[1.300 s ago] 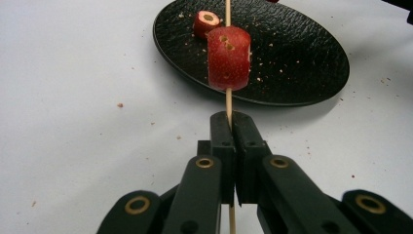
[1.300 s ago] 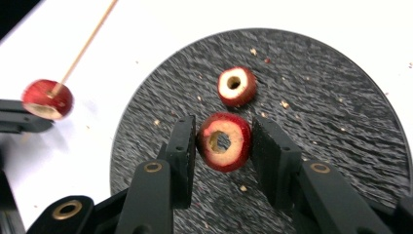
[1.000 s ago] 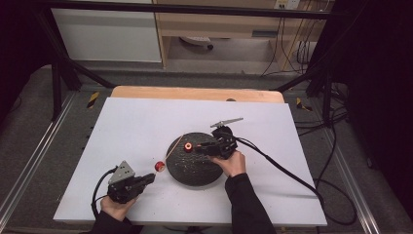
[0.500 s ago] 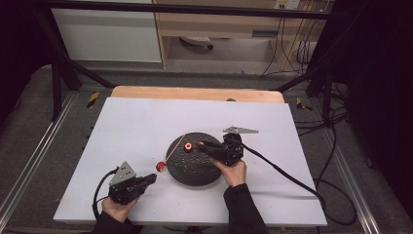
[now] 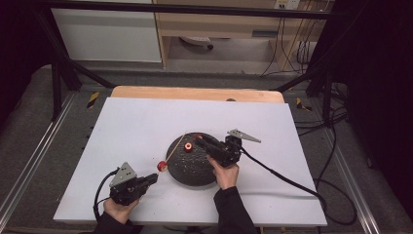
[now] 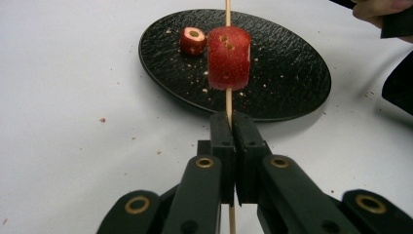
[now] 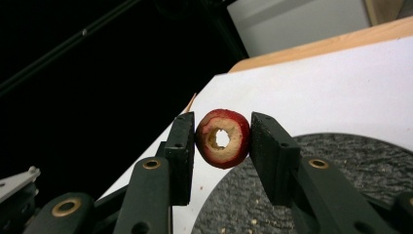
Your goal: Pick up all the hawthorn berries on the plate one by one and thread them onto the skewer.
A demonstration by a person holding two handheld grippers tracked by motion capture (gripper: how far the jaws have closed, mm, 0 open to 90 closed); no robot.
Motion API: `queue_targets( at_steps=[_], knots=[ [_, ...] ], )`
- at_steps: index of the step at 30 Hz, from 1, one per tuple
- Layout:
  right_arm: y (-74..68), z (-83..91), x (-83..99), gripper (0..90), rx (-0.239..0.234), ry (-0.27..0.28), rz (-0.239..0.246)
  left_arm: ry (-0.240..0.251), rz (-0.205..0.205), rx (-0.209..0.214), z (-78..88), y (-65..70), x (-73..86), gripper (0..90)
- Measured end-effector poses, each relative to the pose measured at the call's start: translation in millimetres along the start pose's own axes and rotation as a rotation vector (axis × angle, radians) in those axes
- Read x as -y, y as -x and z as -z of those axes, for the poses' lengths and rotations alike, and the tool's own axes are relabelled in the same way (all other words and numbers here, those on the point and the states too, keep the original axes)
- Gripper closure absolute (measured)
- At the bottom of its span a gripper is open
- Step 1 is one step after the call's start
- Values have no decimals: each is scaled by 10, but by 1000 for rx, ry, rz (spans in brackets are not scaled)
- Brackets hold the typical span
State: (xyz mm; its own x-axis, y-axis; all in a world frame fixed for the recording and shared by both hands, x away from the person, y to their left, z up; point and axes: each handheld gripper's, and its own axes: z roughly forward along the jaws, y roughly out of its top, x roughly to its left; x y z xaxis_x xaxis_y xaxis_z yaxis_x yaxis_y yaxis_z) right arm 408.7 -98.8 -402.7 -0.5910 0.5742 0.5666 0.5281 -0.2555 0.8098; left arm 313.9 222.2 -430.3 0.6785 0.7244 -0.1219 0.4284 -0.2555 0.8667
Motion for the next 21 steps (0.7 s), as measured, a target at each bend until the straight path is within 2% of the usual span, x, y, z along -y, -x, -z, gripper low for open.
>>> queue_targets(
  at_steps=[8,15,21],
  knots=[
    [-5,-18,15,629,4,91,-15,5,6,-3,-26,43,-17,880],
    [2,-26,-10,629,4,143,-32,7,3,0,-59,110,-58,879],
    [1,-9,-61,629,6,186,-28,16,5,15,-89,161,-108,880]
  ],
)
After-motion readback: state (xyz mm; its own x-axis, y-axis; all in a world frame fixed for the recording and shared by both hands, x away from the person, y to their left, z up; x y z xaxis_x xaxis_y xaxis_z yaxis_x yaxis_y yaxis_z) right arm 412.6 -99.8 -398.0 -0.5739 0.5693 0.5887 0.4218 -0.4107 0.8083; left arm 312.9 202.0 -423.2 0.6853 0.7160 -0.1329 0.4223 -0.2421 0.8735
